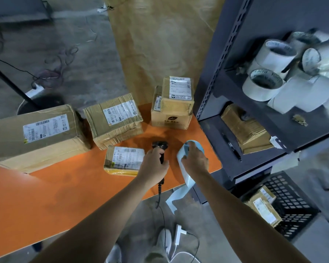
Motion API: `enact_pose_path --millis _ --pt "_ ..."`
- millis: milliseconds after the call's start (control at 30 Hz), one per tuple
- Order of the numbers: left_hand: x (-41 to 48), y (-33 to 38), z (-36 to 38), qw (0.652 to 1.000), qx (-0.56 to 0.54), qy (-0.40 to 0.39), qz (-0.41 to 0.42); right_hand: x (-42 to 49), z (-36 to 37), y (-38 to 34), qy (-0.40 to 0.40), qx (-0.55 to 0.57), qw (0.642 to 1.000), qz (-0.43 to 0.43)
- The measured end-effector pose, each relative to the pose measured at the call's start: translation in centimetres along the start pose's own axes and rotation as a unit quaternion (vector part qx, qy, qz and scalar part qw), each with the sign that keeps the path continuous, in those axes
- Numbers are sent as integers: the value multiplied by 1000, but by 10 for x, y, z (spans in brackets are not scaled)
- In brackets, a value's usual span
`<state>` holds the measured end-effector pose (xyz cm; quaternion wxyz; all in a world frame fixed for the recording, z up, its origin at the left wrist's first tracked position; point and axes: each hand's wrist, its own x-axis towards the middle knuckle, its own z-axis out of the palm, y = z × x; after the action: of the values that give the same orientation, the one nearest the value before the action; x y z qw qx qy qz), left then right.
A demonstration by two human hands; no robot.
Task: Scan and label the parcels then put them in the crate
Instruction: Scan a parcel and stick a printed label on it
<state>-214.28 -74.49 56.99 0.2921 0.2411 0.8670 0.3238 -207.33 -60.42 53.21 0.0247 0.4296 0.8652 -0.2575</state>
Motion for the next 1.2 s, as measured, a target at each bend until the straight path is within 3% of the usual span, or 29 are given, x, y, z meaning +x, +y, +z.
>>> enact_pose_path --millis 167,300,500,733,967,1200 --pt "-1 12 -14 993 -113 5 -43 -11 -40 -5 -30 215 976 -18" --pt "2 23 -35 973 -221 28 -59 -29 -57 -23 -34 288 954 -68" --pt "2 30 -68 938 -342 1 -52 -46 -59 -56 -48 354 928 -111" --pt "-5 17 -86 935 -354 -14 25 -54 -64 -66 -66 392 916 -63" --pt "-6 5 -95 929 -365 -31 50 -59 -72 -87 -30 341 936 -84" --pt "-8 0 -99 953 -271 -22 130 -67 -84 -93 -7 259 961 -93"
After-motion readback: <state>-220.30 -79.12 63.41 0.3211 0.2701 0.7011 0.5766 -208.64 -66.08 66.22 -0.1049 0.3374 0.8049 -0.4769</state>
